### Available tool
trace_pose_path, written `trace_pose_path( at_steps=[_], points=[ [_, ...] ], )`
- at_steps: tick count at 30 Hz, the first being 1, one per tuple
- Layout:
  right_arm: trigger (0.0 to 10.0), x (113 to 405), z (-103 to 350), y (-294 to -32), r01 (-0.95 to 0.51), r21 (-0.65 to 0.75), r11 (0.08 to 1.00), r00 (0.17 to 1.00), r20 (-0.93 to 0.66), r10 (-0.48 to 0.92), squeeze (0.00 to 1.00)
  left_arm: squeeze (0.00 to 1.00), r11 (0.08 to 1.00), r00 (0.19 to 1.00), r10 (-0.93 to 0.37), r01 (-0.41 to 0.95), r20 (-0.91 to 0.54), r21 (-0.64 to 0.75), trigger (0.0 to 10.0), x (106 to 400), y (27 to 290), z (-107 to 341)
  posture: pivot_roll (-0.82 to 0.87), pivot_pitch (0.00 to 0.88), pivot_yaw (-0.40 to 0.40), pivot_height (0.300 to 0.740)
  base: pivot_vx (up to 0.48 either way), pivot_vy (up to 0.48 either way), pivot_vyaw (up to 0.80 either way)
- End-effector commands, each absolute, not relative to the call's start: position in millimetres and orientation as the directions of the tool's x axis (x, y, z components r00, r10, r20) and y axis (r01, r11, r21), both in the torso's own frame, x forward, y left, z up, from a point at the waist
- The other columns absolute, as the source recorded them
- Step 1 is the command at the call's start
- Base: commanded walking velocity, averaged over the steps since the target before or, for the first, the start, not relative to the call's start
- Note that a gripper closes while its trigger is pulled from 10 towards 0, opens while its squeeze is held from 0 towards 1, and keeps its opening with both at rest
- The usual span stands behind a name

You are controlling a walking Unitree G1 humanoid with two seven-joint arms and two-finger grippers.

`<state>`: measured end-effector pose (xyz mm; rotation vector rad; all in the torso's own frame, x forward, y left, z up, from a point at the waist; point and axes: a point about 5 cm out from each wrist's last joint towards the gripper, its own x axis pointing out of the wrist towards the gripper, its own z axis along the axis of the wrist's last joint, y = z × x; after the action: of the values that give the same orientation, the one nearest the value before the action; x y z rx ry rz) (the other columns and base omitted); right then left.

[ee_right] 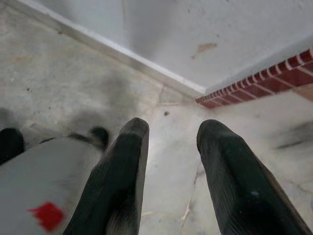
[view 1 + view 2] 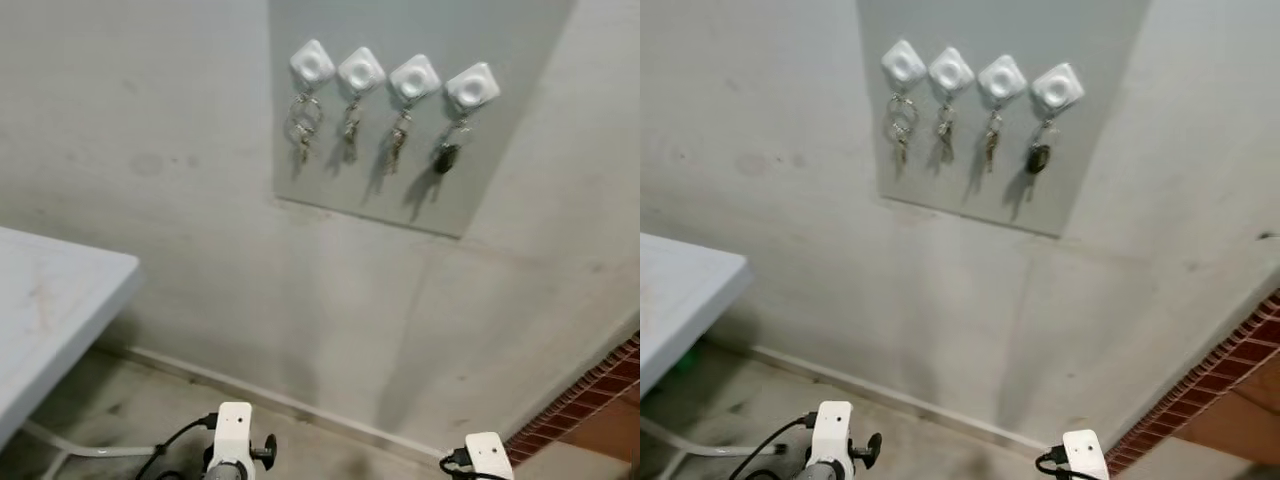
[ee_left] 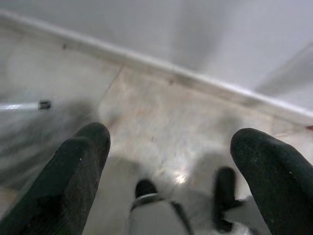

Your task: Hang keys on a hook

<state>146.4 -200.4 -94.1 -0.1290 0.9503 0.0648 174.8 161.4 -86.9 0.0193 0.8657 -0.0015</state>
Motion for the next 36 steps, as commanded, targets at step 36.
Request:
trace_pose_path(
  at_steps=[36],
  points=[
    [10.0,147.6,-93.5,-205.3,-0.097,-0.101,0.990,0.573,-0.819,-0.027,0.00,0.00,0.999,0.659,0.024,-0.034,-0.752,0.001,10.0,181.0,161.3,-84.1,-0.02,0.000,-0.055,0.740,0.000,-0.181,0.00]
  ],
)
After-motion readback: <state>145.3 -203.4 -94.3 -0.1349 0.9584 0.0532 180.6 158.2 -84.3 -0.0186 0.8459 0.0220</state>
